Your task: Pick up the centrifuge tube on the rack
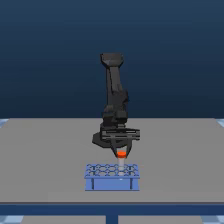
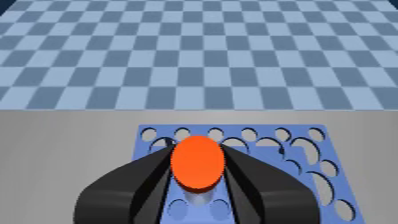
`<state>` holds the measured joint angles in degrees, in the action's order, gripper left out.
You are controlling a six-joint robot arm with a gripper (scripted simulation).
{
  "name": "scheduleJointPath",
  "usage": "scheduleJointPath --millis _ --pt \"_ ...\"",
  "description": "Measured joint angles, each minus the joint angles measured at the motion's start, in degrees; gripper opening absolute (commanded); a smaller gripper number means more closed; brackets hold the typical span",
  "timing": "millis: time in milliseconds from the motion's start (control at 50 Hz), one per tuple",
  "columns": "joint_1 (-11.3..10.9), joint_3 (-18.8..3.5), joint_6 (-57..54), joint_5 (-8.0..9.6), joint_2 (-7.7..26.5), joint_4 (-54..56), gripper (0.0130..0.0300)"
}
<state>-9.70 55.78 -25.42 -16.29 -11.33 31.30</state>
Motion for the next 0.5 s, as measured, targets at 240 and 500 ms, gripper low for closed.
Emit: scheduleJointPath --millis 240,500 --pt "0.0 0.0 0.0 -0.04 0.0 0.0 0.013" --pt "0.0 0.0 -0.4 0.14 -0.1 0.4 0.013"
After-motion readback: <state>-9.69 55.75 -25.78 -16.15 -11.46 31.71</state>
